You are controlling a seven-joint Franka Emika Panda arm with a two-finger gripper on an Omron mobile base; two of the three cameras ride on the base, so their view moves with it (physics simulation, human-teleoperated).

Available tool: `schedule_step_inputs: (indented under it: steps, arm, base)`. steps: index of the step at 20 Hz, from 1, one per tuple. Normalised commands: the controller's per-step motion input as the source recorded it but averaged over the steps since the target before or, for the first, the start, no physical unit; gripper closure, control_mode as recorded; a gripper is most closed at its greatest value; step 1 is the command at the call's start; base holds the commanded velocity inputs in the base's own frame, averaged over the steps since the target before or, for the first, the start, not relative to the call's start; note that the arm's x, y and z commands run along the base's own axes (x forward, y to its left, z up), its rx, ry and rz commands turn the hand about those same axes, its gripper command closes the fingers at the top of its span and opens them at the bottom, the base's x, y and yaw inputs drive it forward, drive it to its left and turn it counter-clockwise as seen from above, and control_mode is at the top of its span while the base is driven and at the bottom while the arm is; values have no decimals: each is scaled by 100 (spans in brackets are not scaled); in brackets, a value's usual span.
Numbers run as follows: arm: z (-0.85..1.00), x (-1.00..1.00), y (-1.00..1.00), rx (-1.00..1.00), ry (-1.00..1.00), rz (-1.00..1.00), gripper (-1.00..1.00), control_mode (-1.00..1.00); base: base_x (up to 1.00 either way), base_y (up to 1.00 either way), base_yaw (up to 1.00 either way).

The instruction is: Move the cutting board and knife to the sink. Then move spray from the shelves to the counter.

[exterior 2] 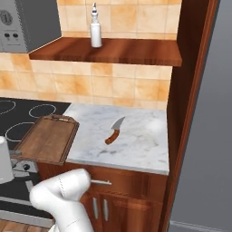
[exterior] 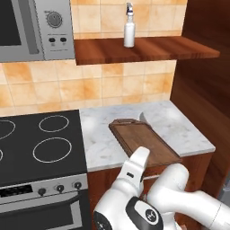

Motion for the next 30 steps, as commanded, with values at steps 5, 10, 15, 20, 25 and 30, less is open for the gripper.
schedule_step_inputs:
  steps: [5,10,15,20,25,30]
  arm:
    - [0,0,0,0,0,0,100,100]
    - [0,0,0,0,0,0,100,100]
    - [0,0,0,0,0,0,100,100]
    - [0,0,0,0,0,0,100,100]
    - [0,0,0,0,0,0,100,100]
    - [0,0,0,0,0,0,100,100]
  base:
    - [-53,-2,5]
    - [-52,0,21]
    - [-47,0,39]
    - [-23,0,69]
    - [-9,0,86]
    - [0,0,87]
